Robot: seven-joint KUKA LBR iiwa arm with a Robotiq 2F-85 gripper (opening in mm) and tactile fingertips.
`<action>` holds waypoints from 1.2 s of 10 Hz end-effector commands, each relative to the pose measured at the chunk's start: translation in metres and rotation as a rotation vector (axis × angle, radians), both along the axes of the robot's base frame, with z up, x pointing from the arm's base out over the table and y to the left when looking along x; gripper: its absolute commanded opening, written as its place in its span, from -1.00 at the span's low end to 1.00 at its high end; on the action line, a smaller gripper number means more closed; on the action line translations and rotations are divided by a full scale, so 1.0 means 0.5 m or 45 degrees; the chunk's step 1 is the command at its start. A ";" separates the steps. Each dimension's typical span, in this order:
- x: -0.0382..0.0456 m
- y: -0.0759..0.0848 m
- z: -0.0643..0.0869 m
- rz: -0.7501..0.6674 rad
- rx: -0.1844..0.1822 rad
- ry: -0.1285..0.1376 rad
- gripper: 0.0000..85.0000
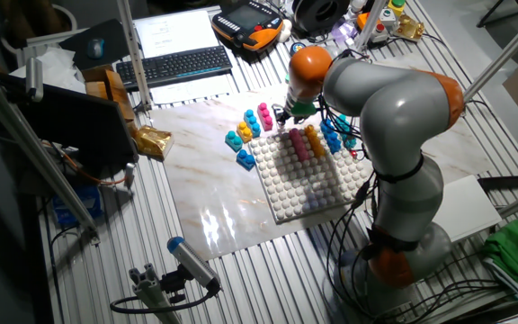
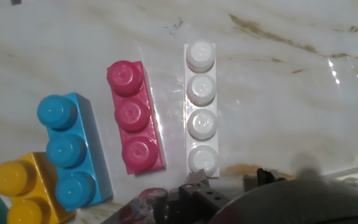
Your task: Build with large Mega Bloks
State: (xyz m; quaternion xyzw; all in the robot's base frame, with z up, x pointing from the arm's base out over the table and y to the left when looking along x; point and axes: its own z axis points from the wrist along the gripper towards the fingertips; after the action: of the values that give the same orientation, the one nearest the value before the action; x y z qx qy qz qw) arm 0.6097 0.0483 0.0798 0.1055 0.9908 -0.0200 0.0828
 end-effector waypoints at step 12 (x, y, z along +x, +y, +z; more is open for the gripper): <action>0.081 0.005 -0.048 0.013 0.062 -0.016 0.08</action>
State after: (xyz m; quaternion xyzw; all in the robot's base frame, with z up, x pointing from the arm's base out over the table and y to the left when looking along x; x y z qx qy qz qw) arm 0.6504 0.0508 0.0550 0.1022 0.9909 0.0060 0.0872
